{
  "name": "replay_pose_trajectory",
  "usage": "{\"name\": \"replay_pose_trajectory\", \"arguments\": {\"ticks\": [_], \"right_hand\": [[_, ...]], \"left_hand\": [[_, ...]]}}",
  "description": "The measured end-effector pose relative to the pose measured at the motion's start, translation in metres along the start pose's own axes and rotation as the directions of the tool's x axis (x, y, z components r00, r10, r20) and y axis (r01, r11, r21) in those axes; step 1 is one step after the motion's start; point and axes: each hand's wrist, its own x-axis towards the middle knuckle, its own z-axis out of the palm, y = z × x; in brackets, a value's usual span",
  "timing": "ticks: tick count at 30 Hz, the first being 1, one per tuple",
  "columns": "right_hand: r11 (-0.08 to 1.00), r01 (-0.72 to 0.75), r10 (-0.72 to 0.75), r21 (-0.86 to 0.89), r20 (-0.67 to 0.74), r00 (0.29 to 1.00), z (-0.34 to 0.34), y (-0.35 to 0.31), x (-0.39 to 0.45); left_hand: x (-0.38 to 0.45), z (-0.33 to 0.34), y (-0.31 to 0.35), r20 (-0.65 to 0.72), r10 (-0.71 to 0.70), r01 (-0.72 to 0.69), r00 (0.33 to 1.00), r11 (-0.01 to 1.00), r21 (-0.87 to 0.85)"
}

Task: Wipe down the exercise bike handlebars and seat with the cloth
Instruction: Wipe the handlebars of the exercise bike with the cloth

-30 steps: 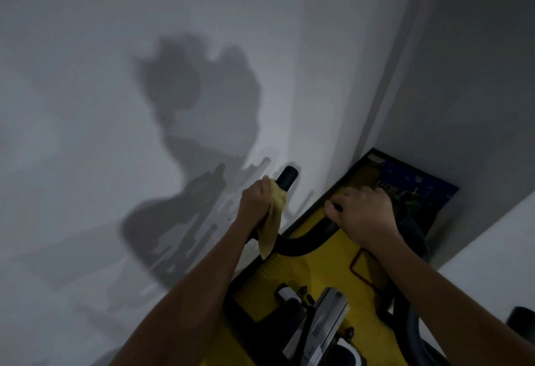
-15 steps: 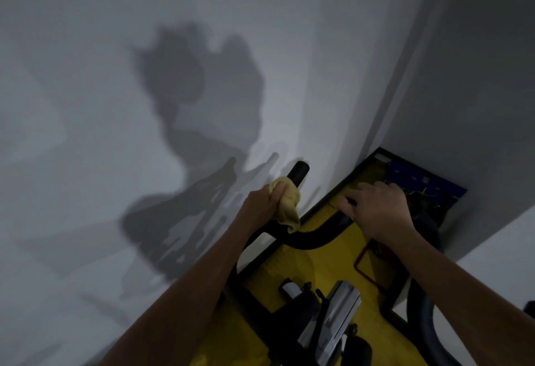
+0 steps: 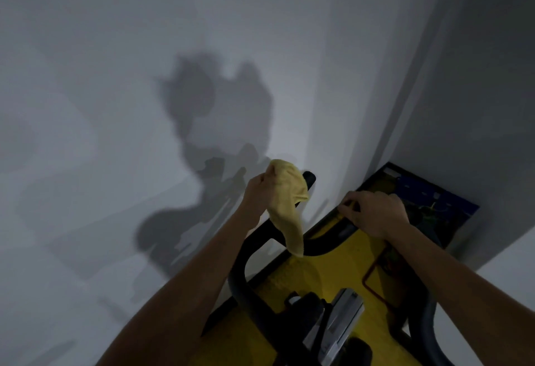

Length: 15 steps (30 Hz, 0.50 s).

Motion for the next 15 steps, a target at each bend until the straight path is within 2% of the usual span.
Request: {"name": "replay_pose_trajectory", "arguments": {"ticks": [3,6,8,9,10,12,13,15], "right_hand": [[1.0,0.025,-0.026,-0.009,-0.042,0.999,0.002,0.001,-0.004],[0.999,0.039,-0.039,0.011,-0.052,0.998,0.001,0.001,-0.005],[0.99,0.042,-0.033,0.135,-0.07,0.997,-0.004,-0.003,-0.005],[0.962,0.044,-0.023,0.269,-0.079,0.997,-0.007,-0.008,-0.006],[0.898,0.049,-0.014,0.437,-0.082,0.997,-0.011,-0.014,-0.006],[0.684,0.068,-0.005,0.726,-0.09,0.996,-0.018,-0.032,-0.008],[0.591,0.088,0.002,0.802,-0.111,0.994,-0.021,-0.04,-0.009],[0.47,0.132,0.024,0.873,-0.161,0.987,-0.027,-0.055,-0.01]], "left_hand": [[-0.001,0.004,0.006,0.005,-0.037,0.037,0.999,0.986,-0.162],[-0.012,0.007,0.007,0.071,-0.11,0.13,0.991,0.892,-0.432],[-0.019,0.006,0.006,0.179,-0.112,0.191,0.978,0.824,-0.533],[-0.022,0.007,0.008,0.217,-0.108,0.212,0.97,0.814,-0.54],[-0.026,0.007,0.013,0.253,-0.115,0.238,0.961,0.81,-0.536],[-0.032,0.01,0.021,0.323,-0.112,0.28,0.94,0.792,-0.542],[-0.033,0.011,0.024,0.331,-0.091,0.269,0.939,0.795,-0.544],[-0.036,0.013,0.033,0.369,-0.027,0.219,0.929,0.845,-0.488]]}}
